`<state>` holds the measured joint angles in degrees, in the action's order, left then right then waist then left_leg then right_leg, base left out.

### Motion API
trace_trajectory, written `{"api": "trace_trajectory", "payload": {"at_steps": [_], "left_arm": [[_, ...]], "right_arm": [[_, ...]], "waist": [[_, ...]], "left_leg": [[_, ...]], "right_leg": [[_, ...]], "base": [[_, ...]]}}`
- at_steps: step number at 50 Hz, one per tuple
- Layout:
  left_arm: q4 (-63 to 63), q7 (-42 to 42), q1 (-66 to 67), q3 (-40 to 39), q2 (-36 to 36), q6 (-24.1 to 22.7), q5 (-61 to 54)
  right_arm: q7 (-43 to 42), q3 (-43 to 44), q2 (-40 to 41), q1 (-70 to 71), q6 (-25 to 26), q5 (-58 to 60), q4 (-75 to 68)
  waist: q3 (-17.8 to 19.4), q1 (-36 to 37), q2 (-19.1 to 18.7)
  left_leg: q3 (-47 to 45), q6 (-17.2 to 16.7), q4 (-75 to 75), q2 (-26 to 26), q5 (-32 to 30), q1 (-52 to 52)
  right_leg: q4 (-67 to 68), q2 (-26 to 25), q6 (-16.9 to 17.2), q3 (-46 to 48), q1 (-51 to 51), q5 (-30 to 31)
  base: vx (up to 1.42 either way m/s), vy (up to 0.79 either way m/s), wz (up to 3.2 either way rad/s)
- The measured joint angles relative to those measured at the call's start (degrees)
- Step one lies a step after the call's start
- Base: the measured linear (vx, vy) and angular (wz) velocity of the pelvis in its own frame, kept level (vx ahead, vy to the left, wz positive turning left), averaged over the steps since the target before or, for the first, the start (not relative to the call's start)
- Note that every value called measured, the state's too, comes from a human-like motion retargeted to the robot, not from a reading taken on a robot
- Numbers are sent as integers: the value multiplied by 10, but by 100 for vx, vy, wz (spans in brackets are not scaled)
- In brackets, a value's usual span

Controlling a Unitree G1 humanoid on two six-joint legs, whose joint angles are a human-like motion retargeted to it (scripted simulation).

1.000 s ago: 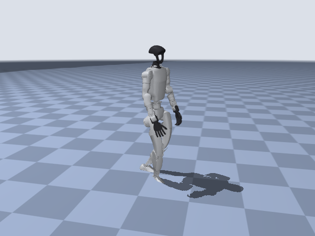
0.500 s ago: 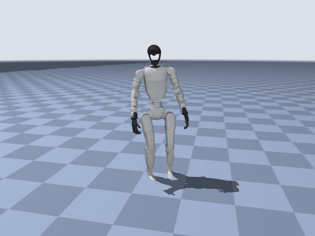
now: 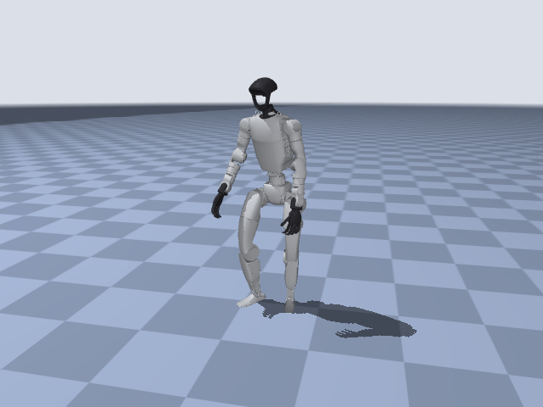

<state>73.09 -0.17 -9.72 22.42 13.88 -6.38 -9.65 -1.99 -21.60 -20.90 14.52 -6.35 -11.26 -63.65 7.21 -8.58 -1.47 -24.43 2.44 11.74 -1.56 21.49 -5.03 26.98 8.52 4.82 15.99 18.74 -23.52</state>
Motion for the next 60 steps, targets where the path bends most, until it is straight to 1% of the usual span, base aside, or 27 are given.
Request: {"api": "trace_trajectory", "payload": {"at_steps": [3,6,8,10,13,15,17,18,20,22,25,28,31,33,37,41,45,48,50,54,60], "left_arm": [[-2,-3,13,6,1,3,19],[-7,-3,19,10,4,5,35],[-12,1,18,10,9,5,42],[-18,12,12,5,19,4,44],[-29,40,-8,-7,37,-1,39],[-38,64,-28,-18,50,-7,31],[-52,91,-53,-30,62,-13,20],[-61,104,-66,-36,68,-17,13],[-83,128,-93,-44,77,-24,0],[-110,149,-124,-47,84,-31,-11],[-153,173,-160,-44,89,-41,-20],[-198,192,-181,-41,85,-45,-18],[-237,205,-173,-38,78,-46,-5],[-256,209,-148,-37,73,-41,12],[-232,194,-65,-21,48,-29,53],[-126,160,34,-16,-1,0,101],[-14,105,117,-34,-48,26,129],[17,69,156,-50,-59,32,128],[18,60,162,-56,-56,33,121],[-13,89,114,-68,-23,28,86],[-144,171,-29,-56,53,-5,39]], "right_arm": [[9,-8,1,-6,-6,14,14],[17,-19,6,-14,-9,33,28],[21,-25,11,-20,-10,45,35],[22,-27,16,-24,-9,56,44],[12,-29,19,-28,-9,61,54],[0,-28,15,-28,-11,61,60],[-14,-26,6,-25,-13,58,67],[-20,-26,0,-23,-14,57,70],[-34,-24,-12,-19,-15,55,75],[-46,-22,-27,-11,-14,54,78],[-63,-23,-47,-1,-10,58,80],[-76,-25,-58,11,-5,72,88],[-87,-32,-60,16,-4,104,108],[-93,-37,-57,14,-2,136,125],[-104,-41,-38,-4,0,189,133],[-118,-11,-19,-35,7,214,96],[-121,40,-10,-70,18,209,35],[-114,73,-12,-93,24,194,1],[-110,88,-13,-106,25,179,-14],[-101,94,-16,-115,23,142,-22],[-86,36,-28,-90,14,135,25]], "waist": [[-11,19,11],[-20,35,26],[-24,43,38],[-22,50,50],[-15,51,64],[-8,52,71],[2,56,76],[10,60,78],[31,75,76],[51,89,64],[69,110,42],[81,134,14],[89,150,-2],[95,153,0],[101,141,0],[101,121,8],[97,101,20],[95,91,28],[93,87,31],[88,88,34],[87,95,39]], "left_leg": [[-79,1,-42,10,-13,30],[-155,3,-81,26,-24,63],[-201,4,-104,38,-31,85],[-241,7,-127,48,-37,110],[-283,9,-133,46,-43,139],[-300,12,-120,36,-42,151],[-288,12,-84,16,-41,158],[-261,10,-56,3,-35,158],[-167,5,27,-27,5,142],[-96,6,128,-59,55,109],[-6,6,227,-77,96,64],[76,2,265,-65,116,28],[132,-2,244,-37,112,20],[151,2,191,-8,89,42],[156,14,150,7,75,75],[139,27,109,19,61,102],[112,34,71,30,44,121],[90,34,39,36,30,132],[79,33,16,40,19,138],[67,33,-28,50,-2,145],[57,27,-56,51,-18,135]], "right_leg": [[71,79,-17,111,-30,-44],[120,142,-21,180,-65,-63],[132,168,-13,201,-85,-62],[120,171,1,202,-104,-52],[71,144,21,169,-124,-48],[34,119,26,140,-133,-51],[0,94,28,108,-145,-45],[-16,80,29,89,-153,-41],[-47,48,28,48,-174,-31],[-77,9,23,16,-198,-20],[-106,-42,16,-32,-220,-8],[-141,-90,10,-79,-240,11],[-167,-116,9,-119,-261,28],[-186,-113,13,-139,-278,38],[-170,-112,20,-167,-283,28],[-134,-104,27,-188,-267,11],[-96,-93,34,-196,-242,-2],[-86,-84,38,-191,-228,0],[-87,-79,39,-187,-222,4],[-104,-71,40,-184,-214,13],[-145,-73,46,-187,-206,35]], "base": [[-17,-7,-248],[-15,-9,-244],[-11,-12,-232],[-7,-15,-220],[-1,-20,-193],[5,-24,-183],[10,-27,-200],[13,-29,-227],[14,-29,-240],[13,-26,-210],[12,-23,-190],[10,-17,-175],[9,-12,-142],[10,-7,-109],[7,-3,-79],[5,1,-65],[2,3,-61],[0,2,-55],[0,1,-47],[-1,-1,-35],[-3,-3,-26]]}}
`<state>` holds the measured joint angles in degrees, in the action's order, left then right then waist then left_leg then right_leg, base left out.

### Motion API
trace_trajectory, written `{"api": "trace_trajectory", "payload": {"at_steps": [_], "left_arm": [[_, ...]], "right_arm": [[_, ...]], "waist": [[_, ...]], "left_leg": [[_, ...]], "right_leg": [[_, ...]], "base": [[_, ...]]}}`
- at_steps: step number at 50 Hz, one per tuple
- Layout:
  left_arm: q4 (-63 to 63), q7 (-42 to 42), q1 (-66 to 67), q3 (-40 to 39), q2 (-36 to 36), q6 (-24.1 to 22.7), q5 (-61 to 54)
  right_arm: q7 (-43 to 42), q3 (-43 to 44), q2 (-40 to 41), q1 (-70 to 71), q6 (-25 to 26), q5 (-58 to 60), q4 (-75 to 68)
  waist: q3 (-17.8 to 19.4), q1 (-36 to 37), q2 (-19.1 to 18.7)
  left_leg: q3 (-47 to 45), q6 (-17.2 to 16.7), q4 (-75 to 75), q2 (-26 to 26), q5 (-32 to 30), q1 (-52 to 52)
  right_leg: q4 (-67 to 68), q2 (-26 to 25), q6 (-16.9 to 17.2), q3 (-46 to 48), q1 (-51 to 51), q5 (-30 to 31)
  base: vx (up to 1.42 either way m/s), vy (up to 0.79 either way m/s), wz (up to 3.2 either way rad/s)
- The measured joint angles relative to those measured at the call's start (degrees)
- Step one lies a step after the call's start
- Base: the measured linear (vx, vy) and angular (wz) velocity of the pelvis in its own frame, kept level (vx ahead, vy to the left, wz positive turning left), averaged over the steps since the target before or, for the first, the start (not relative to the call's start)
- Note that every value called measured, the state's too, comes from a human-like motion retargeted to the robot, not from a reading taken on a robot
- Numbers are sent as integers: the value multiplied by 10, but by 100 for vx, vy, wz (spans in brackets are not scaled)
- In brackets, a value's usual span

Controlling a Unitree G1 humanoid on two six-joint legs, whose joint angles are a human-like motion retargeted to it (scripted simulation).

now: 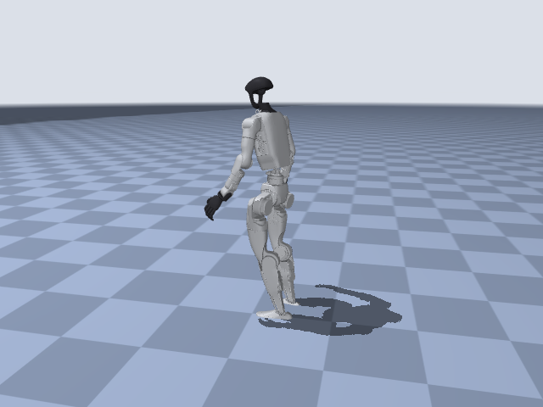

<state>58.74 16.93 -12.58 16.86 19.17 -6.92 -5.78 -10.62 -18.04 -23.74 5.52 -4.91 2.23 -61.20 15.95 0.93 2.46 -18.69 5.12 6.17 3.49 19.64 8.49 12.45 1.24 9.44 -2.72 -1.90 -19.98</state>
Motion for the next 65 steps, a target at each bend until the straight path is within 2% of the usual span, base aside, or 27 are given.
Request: {"api": "trace_trajectory", "payload": {"at_steps": [6,12,17,25,30,33,38,43,47,52,56,60,65], "left_arm": [[-163,27,-101,62,47,-27,24],[-241,-27,-67,130,45,-26,63],[-181,-65,23,141,14,-8,96],[-36,-61,127,91,-32,12,119],[-35,-32,136,82,-37,4,113],[-75,-6,120,92,-28,-8,108],[-194,25,78,126,5,-31,97],[-359,37,34,171,68,-59,98],[-483,33,12,209,121,-74,99],[-616,10,11,239,153,-78,99],[-645,-10,41,243,143,-73,103],[-646,-25,79,221,126,-59,105],[-647,-40,117,188,102,-34,91]], "right_arm": [[16,-67,-15,48,1,35,61],[18,-83,-12,63,4,73,95],[-8,-54,0,40,9,98,78],[-70,23,27,-3,13,87,7],[-107,42,28,-12,12,72,-19],[-130,39,20,3,7,65,-7],[-176,10,-8,53,-9,61,99],[-220,-57,-29,127,-22,93,288],[-233,-134,-13,192,-26,143,434],[-218,-235,41,254,-18,203,548],[-193,-287,72,272,-11,244,580],[-178,-302,88,279,0,268,595],[-186,-281,90,288,14,259,618]], "waist": [[7,-2,6],[3,-16,9],[-7,-25,9],[-21,-28,2],[-21,-31,-5],[-20,-35,-8],[-15,-48,-2],[1,-61,27],[7,-50,40],[-8,-43,41],[-18,-12,49],[-23,25,56],[-20,50,53]], "left_leg": [[-15,-3,34,-15,9,-27],[-34,-4,65,-30,18,-44],[-43,-8,79,-36,25,-48],[-44,-9,91,-38,37,-37],[-37,-4,92,-33,45,-26],[-32,0,90,-25,51,-18],[-28,7,75,0,56,1],[-28,11,54,43,50,29],[-37,10,39,53,48,35],[-10,9,20,41,38,16],[13,8,40,33,34,2],[29,5,86,16,44,-15],[39,-5,182,-32,69,-53]], "right_leg": [[-38,-8,5,-6,-2,27],[-68,-17,9,-19,-6,50],[-73,-22,11,-33,-7,54],[-56,-24,7,-37,-14,37],[-29,-20,-1,-31,-17,11],[3,-15,-6,-28,-11,-13],[103,3,-8,-27,20,-72],[298,40,2,-21,84,-131],[406,125,-38,47,133,-158],[318,108,-34,9,154,-134],[250,97,-30,-15,136,-106],[216,91,-36,4,110,-106],[170,64,-40,40,77,-94]], "base": [[-6,-4,-23],[-4,-4,-29],[1,-3,-37],[5,-1,-15],[8,4,11],[7,8,15],[2,10,10],[-3,9,-3],[-3,4,-23],[1,-2,41],[2,-13,34],[3,-18,15],[4,-15,9]]}}
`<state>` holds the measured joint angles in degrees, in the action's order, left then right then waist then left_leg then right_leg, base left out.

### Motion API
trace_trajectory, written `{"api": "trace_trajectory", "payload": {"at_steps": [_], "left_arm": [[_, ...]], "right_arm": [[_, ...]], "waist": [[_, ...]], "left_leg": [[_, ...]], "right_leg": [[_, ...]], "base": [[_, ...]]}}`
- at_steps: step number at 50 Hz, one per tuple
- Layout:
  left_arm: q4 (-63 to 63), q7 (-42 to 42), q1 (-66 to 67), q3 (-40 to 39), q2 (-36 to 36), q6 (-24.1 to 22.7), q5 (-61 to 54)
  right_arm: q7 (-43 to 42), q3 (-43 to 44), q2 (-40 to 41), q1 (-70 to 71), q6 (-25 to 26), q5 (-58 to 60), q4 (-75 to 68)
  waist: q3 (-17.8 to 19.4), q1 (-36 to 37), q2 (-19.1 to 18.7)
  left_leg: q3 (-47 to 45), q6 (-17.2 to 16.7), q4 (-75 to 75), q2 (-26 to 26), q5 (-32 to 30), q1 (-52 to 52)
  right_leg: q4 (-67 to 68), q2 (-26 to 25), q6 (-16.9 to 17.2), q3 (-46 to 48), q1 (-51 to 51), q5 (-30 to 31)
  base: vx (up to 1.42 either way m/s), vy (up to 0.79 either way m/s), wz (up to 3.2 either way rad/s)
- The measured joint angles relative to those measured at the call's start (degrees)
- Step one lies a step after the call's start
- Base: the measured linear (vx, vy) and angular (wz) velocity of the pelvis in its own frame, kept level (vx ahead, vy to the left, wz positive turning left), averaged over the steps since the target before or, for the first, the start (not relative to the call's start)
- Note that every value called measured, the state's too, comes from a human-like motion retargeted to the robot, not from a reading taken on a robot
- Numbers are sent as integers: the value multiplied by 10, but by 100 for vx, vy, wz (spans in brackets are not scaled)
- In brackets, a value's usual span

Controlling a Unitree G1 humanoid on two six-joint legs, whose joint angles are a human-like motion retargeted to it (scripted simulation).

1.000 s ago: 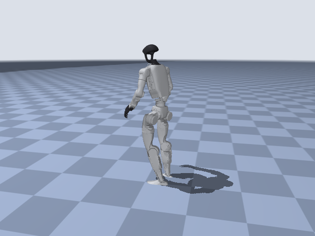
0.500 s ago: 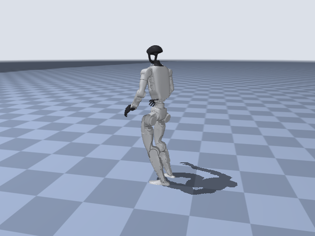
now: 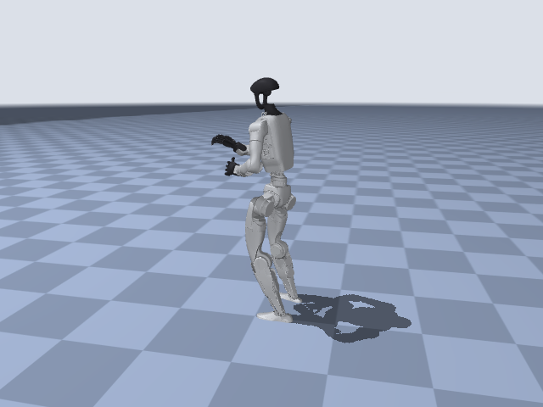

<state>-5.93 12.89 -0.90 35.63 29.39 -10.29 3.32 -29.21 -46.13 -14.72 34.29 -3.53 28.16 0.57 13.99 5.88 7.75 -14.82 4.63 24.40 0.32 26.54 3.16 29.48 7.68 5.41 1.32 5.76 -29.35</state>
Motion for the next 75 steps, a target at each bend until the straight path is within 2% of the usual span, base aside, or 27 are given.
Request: {"api": "trace_trajectory", "payload": {"at_steps": [3,7,11,15,25,32,45,56,65,75], "left_arm": [[-4,-12,7,-13,-13,14,-9],[-11,-31,7,-21,-26,26,-22],[-15,-48,-8,-21,-34,24,-27],[-19,-66,-33,-17,-31,18,-19],[-20,-95,-62,19,-13,9,-27],[-17,-76,-47,6,-30,16,-89],[-21,-15,-39,-30,-56,8,-95],[-34,-3,-39,-41,-57,4,-92],[-44,34,-41,-54,-61,-7,-83],[-28,36,-39,-69,-65,0,-109]], "right_arm": [[-19,32,-13,6,14,-10,7],[-57,100,-39,4,44,-15,-11],[-100,168,-46,-14,73,-19,-43],[-112,195,-48,-50,77,-18,-53],[-18,109,-33,-77,49,51,-34],[-35,114,-39,-24,63,58,-76],[-112,168,-72,22,106,65,-221],[-89,162,-88,37,95,84,-191],[-48,123,-66,-11,63,89,-123],[-16,88,-62,-13,53,95,-129]], "waist": [[3,1,-11],[-3,-7,-34],[-16,-22,-50],[-25,-32,-48],[-31,-25,-17],[-32,-27,0],[-32,-30,0],[-34,-42,-1],[-35,-51,-2],[-37,-53,-1]], "left_leg": [[3,-11,64,-33,15,-37],[22,-23,100,-50,46,-80],[19,-25,71,-48,45,-76],[13,-22,13,-32,28,-48],[2,-11,-96,17,-23,12],[-7,-3,-129,33,-43,28],[-10,1,-136,29,-49,32],[-23,5,-125,23,-44,32],[-30,9,-127,21,-42,34],[-38,7,-142,23,-49,39]], "right_leg": [[-22,-24,-3,16,-13,8],[-48,-54,-6,25,-20,21],[-68,-62,-5,30,-25,30],[-80,-53,-4,27,-30,31],[-53,-17,0,15,-24,17],[-31,-2,7,14,-12,19],[-56,-8,6,17,-23,40],[-65,-15,1,5,-27,45],[-71,-20,-2,-6,-28,45],[-72,-21,-4,-13,-24,47]], "base": [[4,-11,-5],[5,-6,-21],[7,-1,-13],[7,2,-11],[0,0,0],[0,0,0],[0,0,0],[0,0,0],[0,0,0],[0,0,0]]}}
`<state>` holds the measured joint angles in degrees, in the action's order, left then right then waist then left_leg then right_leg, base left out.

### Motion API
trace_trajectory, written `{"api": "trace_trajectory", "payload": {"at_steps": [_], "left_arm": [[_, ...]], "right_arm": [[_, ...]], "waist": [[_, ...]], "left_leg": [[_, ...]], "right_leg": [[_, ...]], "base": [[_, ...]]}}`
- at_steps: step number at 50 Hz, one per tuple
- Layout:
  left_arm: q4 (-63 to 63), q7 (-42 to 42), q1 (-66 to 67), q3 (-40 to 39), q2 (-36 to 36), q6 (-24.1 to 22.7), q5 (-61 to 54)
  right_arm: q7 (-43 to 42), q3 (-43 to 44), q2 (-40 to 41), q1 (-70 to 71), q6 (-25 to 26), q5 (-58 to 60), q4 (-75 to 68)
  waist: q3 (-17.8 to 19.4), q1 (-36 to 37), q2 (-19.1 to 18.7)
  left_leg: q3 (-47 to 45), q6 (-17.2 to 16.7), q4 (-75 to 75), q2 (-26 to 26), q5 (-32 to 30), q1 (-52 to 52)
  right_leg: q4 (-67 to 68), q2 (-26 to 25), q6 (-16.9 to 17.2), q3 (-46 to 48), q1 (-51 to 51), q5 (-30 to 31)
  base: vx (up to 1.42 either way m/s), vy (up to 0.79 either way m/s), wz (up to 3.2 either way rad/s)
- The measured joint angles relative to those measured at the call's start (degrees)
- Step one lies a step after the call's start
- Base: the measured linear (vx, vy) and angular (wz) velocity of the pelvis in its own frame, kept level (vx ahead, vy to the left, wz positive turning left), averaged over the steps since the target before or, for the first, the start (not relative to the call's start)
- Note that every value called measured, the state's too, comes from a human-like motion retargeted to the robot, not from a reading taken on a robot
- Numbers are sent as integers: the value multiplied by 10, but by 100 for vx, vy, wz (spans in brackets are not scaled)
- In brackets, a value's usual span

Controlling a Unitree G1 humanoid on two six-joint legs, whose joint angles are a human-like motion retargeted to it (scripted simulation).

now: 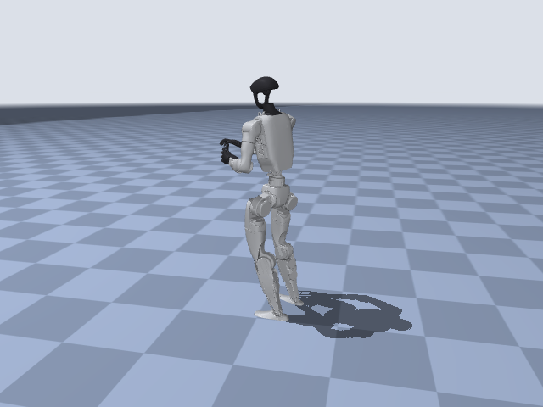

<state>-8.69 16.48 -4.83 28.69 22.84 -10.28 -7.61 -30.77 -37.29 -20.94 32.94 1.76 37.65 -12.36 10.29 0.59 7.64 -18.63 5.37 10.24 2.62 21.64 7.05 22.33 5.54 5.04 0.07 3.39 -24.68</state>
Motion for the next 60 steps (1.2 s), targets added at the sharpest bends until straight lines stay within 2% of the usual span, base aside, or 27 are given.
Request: {"api": "trace_trajectory", "payload": {"at_steps": [10,15,22,28,31,35,43,50,54,60], "left_arm": [[33,1,1,-5,-7,9,-35],[120,-4,-19,17,-4,20,-2],[390,21,-59,46,-28,41,119],[683,83,-63,9,-87,70,187],[769,109,-49,-26,-108,77,185],[818,128,-20,-71,-123,75,165],[815,137,16,-104,-136,63,120],[744,153,-41,-55,-117,55,122],[580,156,-102,8,-66,29,174],[228,158,-192,50,57,-11,259]], "right_arm": [[-2,10,10,-28,9,-54,-84],[12,9,23,-62,10,-89,-186],[29,11,59,-128,17,-103,-412],[10,54,87,-211,18,-114,-584],[2,86,90,-258,9,-128,-616],[1,122,87,-314,-9,-150,-613],[12,149,79,-353,-27,-187,-582],[-2,132,58,-269,-30,-197,-540],[-29,88,12,-177,-46,-155,-371],[-46,54,-96,-63,-83,-52,38]], "waist": [[-4,3,-2],[-10,2,-5],[-18,1,-13],[-20,3,-21],[-18,3,-25],[-16,3,-30],[-23,8,-36],[-29,5,-41],[-29,-5,-44],[-23,-8,-45]], "left_leg": [[-3,0,-20,2,-13,-2],[1,0,-31,2,-20,-5],[15,0,-34,3,-25,-19],[25,-3,-38,2,-28,-35],[24,-6,-42,0,-30,-41],[19,-8,-46,-4,-30,-49],[16,-8,-47,-7,-32,-55],[21,0,-49,-6,-37,-49],[16,4,-35,-10,-28,-48],[14,11,3,-15,-4,-49]], "right_leg": [[-15,-1,6,-1,5,12],[-27,-3,7,1,6,17],[-52,-2,6,9,5,21],[-88,-4,9,17,5,35],[-107,-6,13,20,4,46],[-133,-10,17,21,2,61],[-163,-15,14,14,-4,81],[-152,-15,10,8,-3,80],[-129,-16,11,6,1,73],[-74,-15,11,5,10,50]], "base": [[0,0,0],[0,0,0],[0,0,0],[0,0,0],[0,0,0],[0,0,0],[0,0,0],[0,0,0],[-3,2,0],[-4,3,2]]}}
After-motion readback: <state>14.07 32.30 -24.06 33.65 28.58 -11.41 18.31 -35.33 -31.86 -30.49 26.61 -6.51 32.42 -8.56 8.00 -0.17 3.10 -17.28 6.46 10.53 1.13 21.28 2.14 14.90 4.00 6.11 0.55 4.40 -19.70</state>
